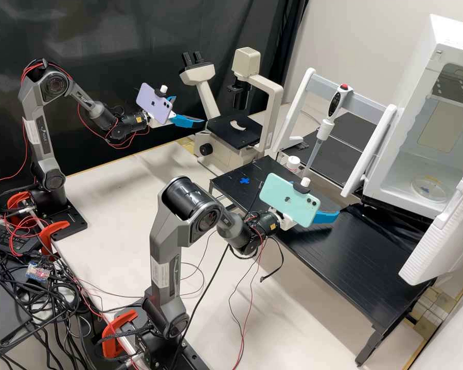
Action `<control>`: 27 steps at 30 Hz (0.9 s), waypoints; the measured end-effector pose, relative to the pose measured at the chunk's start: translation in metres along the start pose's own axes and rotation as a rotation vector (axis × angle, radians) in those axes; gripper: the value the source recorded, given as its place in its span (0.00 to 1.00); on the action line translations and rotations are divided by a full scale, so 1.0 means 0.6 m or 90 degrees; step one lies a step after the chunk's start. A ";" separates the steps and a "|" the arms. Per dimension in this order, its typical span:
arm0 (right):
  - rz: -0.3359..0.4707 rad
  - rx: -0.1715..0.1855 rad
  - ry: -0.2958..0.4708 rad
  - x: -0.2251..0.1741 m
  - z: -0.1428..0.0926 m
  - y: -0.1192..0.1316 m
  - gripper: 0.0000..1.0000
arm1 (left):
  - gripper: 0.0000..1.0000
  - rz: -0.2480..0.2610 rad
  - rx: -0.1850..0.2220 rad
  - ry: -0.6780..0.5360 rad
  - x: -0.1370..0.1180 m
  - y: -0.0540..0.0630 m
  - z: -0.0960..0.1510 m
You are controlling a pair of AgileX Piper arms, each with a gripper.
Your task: Move the petri dish to the microscope
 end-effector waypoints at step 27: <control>0.133 0.045 -0.078 -0.017 0.101 0.111 1.00 | 1.00 0.000 0.000 0.000 0.000 0.000 0.000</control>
